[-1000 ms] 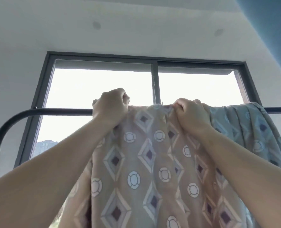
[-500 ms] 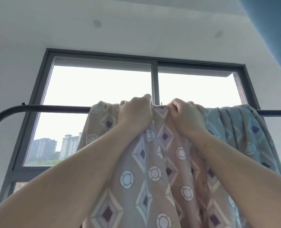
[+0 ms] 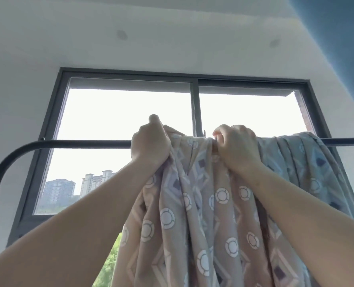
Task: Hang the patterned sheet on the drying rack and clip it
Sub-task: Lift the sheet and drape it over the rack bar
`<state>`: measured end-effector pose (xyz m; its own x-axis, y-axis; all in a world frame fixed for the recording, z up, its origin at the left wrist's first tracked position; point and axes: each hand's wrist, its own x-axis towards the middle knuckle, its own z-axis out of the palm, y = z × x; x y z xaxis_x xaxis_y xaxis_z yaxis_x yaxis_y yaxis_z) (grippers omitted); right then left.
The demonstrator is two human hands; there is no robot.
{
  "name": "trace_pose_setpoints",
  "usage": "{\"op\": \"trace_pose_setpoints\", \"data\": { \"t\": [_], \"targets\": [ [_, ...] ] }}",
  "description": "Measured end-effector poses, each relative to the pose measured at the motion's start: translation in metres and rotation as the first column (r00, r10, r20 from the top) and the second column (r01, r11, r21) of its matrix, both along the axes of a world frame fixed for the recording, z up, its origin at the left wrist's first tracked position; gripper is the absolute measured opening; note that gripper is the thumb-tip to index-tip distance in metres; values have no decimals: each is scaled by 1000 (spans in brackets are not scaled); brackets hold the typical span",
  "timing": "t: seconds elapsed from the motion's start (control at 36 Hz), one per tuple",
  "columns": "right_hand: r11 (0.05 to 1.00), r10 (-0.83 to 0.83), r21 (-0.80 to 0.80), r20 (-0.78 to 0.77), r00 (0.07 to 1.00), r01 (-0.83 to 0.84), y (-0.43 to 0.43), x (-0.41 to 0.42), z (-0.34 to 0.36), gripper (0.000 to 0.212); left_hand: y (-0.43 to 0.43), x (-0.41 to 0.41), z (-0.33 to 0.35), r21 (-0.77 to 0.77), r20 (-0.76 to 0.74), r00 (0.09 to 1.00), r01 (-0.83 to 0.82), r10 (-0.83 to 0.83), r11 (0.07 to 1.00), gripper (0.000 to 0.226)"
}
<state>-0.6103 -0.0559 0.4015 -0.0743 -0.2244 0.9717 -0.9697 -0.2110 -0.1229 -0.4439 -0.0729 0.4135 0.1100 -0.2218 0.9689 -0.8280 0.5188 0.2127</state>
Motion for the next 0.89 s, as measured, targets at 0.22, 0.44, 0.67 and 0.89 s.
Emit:
{"op": "trace_pose_setpoints", "data": {
  "t": [0.22,0.44,0.67,0.89],
  "targets": [
    [969,243,34,18,970,-244,-12,3,-5,31,-5,9,6,-2,117,989,-95,94,996,17],
    [992,107,-61,21,994,-106,-9,-11,-7,30,-15,31,10,-77,61,987,-142,147,987,11],
    [994,93,-57,53,994,-90,-13,-7,-6,27,-19,71,11,179,-258,897,-321,359,930,22],
    [999,38,-30,-44,998,-39,-12,17,-9,31,3,12,3,158,393,916,15,-77,987,28]
  ]
}}
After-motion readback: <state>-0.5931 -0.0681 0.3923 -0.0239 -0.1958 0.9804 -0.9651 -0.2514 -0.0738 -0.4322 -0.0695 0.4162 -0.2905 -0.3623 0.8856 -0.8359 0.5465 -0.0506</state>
